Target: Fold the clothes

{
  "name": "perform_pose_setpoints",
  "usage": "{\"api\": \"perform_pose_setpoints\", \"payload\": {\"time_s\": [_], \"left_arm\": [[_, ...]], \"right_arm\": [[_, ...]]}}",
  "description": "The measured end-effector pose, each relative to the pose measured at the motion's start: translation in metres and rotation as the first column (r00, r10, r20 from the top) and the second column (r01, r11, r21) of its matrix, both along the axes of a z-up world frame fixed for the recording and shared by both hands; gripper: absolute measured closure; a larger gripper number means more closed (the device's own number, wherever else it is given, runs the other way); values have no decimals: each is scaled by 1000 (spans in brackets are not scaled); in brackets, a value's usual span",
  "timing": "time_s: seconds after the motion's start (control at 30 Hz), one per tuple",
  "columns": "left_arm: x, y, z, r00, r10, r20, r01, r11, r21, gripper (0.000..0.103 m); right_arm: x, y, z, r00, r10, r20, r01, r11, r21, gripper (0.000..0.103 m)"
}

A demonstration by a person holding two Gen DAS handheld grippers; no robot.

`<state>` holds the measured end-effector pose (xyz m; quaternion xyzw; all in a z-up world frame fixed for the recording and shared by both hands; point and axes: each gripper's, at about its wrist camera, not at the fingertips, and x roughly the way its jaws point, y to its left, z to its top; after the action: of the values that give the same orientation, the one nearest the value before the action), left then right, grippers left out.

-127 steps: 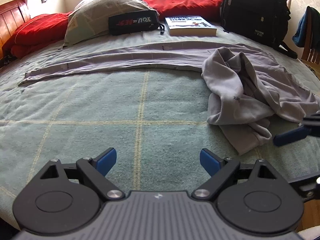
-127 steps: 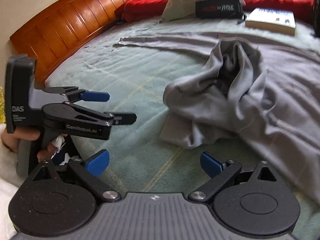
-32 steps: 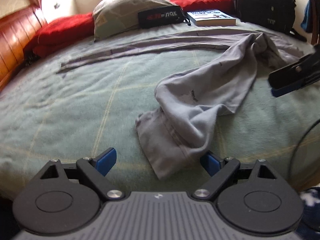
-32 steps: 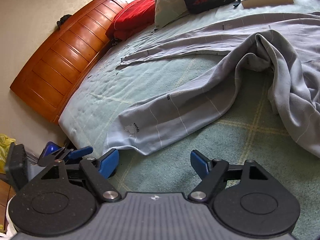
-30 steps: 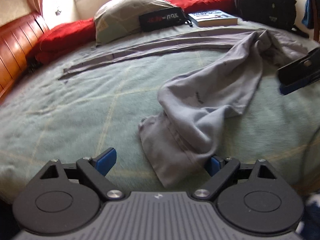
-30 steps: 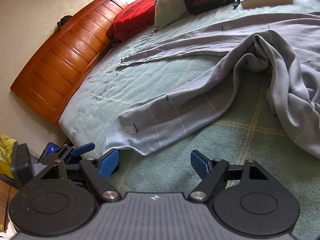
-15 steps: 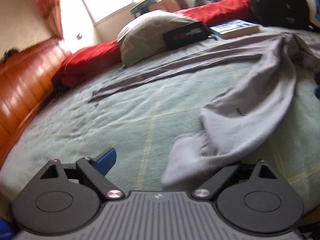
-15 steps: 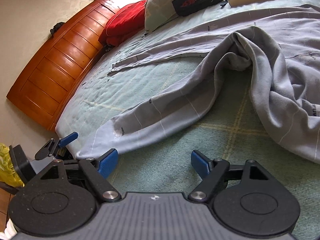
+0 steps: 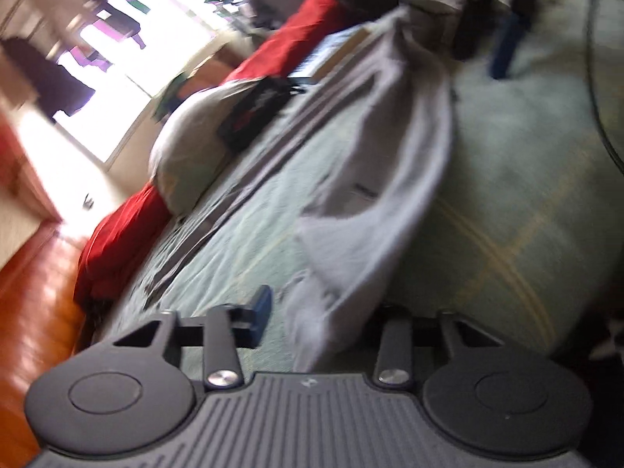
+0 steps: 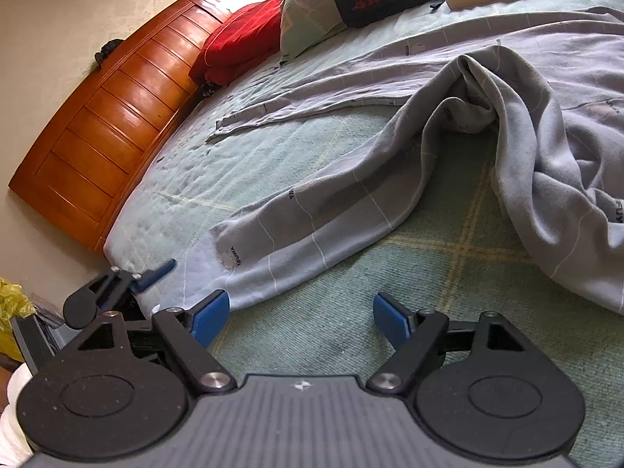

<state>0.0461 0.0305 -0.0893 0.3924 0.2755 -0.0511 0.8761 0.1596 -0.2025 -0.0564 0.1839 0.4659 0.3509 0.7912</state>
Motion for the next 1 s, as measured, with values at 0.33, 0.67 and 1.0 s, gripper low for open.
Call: {"api": "perform_pose_setpoints", "payload": {"time_s": [0.33, 0.67, 1.0], "left_arm": [[7, 13, 14, 998, -16, 63, 7, 990, 140, 96], [65, 86, 32, 970, 185, 157, -217, 952, 218, 96], [90, 141, 40, 931, 310, 191, -348, 912, 217, 95]], "right_arm": [[-5, -3, 9, 1000, 16, 20, -16, 1000, -1, 18], [-9, -9, 12, 999, 19, 27, -18, 999, -31, 18], [-5, -14, 11, 1000, -1, 24, 2, 998, -58, 17]]}}
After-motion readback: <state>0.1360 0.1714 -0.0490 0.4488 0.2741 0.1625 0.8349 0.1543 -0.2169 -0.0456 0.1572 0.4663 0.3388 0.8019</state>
